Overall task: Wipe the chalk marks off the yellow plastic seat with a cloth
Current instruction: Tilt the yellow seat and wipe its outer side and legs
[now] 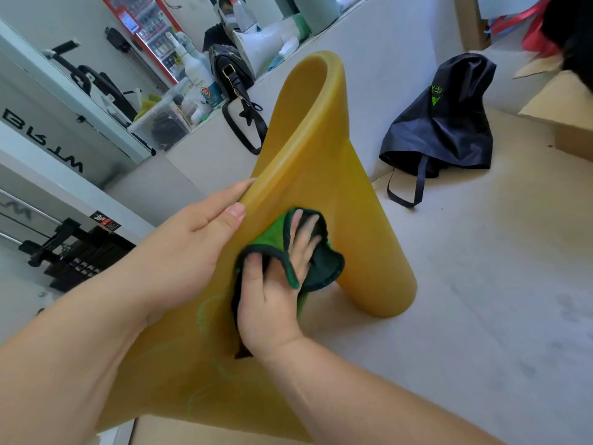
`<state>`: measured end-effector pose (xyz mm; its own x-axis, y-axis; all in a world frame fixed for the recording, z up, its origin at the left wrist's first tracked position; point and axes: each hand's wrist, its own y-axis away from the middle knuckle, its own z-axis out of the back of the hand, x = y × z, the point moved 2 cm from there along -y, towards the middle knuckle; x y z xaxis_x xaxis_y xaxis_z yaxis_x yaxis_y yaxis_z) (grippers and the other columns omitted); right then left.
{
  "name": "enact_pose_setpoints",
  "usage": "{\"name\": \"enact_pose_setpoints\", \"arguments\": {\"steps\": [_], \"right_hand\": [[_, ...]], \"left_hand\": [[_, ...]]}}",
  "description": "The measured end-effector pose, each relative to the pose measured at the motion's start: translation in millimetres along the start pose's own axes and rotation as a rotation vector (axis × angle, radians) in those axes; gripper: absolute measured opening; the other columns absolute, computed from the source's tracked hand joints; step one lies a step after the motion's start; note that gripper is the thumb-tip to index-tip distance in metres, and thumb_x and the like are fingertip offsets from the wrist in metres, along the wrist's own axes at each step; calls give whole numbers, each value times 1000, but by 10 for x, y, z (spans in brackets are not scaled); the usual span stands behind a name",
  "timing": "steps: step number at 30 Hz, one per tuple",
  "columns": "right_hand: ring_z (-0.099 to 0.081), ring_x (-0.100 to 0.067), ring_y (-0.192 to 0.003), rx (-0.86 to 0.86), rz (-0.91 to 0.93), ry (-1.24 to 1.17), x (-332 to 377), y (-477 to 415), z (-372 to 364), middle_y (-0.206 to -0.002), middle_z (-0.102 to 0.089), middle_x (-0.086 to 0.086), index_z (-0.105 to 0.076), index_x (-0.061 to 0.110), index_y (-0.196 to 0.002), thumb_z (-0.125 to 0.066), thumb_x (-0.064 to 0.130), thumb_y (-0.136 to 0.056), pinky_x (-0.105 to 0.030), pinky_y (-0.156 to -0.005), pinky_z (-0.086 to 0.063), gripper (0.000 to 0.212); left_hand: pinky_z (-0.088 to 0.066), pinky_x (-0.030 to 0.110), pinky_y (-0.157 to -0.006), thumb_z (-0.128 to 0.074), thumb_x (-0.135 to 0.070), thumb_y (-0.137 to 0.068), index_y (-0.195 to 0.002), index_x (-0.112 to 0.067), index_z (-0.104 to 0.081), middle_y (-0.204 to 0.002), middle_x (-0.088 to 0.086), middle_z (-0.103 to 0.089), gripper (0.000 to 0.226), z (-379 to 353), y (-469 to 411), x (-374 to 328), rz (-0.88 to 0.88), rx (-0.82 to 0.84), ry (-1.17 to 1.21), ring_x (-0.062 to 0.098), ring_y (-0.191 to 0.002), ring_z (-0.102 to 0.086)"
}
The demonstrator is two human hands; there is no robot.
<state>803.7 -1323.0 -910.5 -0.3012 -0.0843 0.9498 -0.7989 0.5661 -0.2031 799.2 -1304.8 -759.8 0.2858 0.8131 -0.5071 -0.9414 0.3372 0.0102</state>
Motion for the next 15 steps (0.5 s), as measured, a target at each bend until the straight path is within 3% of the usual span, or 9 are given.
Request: {"name": "enact_pose_setpoints", "arguments": {"steps": [2, 4, 6, 8, 10, 13, 15], "right_hand": [[12, -17, -159, -110, 2, -8, 47, -425, 123, -174, 3, 2, -32, 15, -161, -21, 71, -89, -32, -124, 14, 91], [-4, -24, -159, -192, -55, -78, 160, -1043, 328, -172, -18, -1, -42, 18, -154, -25, 65, -89, -49, -126, 7, 81], [-1, -25, -160, -161, -50, -57, 221, -1553, 496, -172, -17, 2, -37, 25, -156, -25, 58, -97, -61, -123, 9, 69], [4, -23, -160, -128, -27, -70, 206, -1854, 598, -173, -12, 6, -26, 31, -161, -25, 55, -103, -64, -121, 14, 63], [5, -22, -160, -140, -48, -75, 166, -1865, 603, -173, -11, 7, -24, 33, -162, -24, 59, -101, -63, -121, 14, 67], [2, -22, -159, -141, -70, -46, 107, -1186, 327, -173, -12, 5, -41, 29, -151, -21, 64, -95, -57, -124, 8, 69], [4, -21, -159, -143, -51, -59, 60, -459, 103, -174, -8, 3, -41, 23, -153, -20, 68, -91, -41, -126, 10, 80]], "left_hand": [[-36, 19, -104, -41, -42, -100, -115, -64, -53, -114, -49, -49, 30, -1, -9, -2, 1, 5, 20, -19, -113, -48], [-36, 19, -100, -39, -45, -100, -112, -68, -49, -111, -48, -46, 28, -11, -13, 1, 16, 20, 21, -9, -115, -51], [-34, 23, -100, -37, -47, -100, -111, -71, -46, -110, -47, -43, 27, -26, -18, -5, 17, 30, 8, -2, -118, -49], [-34, 24, -99, -37, -48, -100, -115, -70, -47, -109, -47, -44, 28, -33, -23, -16, 18, 22, 11, -1, -116, -51], [-36, 23, -96, -38, -47, -100, -119, -68, -49, -107, -47, -46, 30, -37, -29, -25, 21, 5, 15, -8, -108, -52], [-38, 14, -89, -41, -44, -101, -110, -68, -52, -97, -51, -50, 28, -37, -28, -47, 24, -15, 31, -25, -93, -50], [-39, 19, -100, -43, -42, -101, -114, -65, -55, -106, -48, -54, 29, -27, -24, -23, 27, -21, 39, -19, -105, -53]]}}
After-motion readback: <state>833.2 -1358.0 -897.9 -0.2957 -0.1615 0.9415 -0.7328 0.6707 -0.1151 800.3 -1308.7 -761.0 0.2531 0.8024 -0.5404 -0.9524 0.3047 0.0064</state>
